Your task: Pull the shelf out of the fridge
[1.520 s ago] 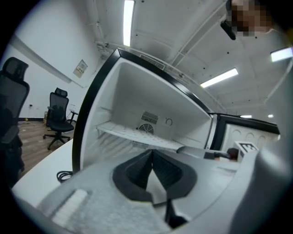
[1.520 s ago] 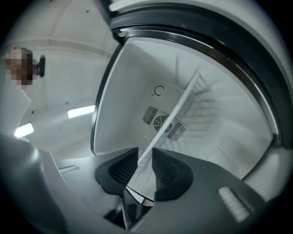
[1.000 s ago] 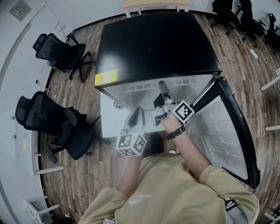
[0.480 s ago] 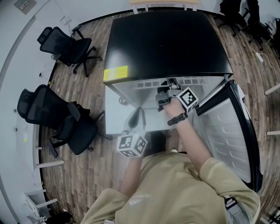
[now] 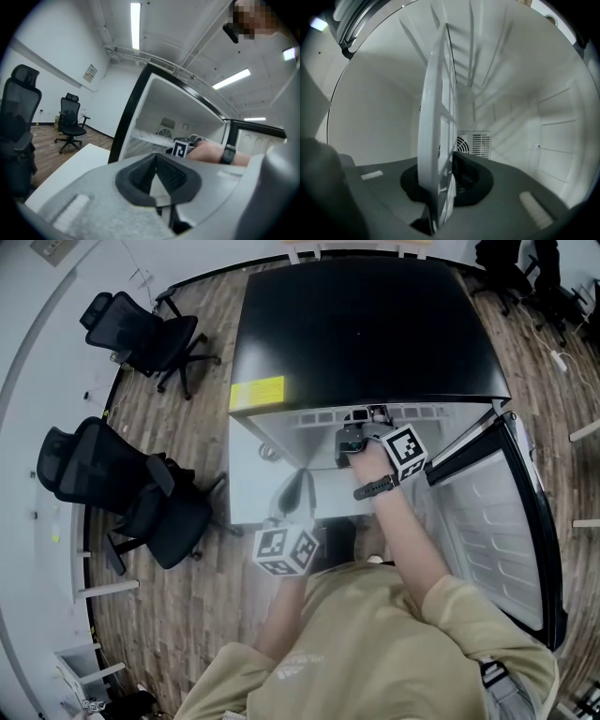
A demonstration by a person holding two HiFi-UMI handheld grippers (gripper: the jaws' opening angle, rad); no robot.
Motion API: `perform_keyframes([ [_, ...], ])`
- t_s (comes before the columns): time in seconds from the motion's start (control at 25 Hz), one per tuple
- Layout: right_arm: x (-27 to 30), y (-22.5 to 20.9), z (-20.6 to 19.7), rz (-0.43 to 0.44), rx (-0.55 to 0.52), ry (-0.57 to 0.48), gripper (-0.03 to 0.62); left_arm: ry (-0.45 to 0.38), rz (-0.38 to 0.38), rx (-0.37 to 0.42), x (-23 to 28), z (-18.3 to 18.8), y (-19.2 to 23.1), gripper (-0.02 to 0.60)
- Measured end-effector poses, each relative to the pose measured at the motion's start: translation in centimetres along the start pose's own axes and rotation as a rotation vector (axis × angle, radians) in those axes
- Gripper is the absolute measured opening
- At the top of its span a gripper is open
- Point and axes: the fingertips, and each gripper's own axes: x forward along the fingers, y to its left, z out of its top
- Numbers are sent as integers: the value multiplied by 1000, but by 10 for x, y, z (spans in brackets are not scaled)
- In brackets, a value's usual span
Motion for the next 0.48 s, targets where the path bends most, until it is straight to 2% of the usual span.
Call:
perform_keyframes([
  [0.04,-1,-1,0,-4,-8,-4,31,1,-3,-3,0,-1,-1,2],
  [0.48,-5,-2,2,-36,37,-20,18,-6,-39,-28,-11,-4,-10,2],
])
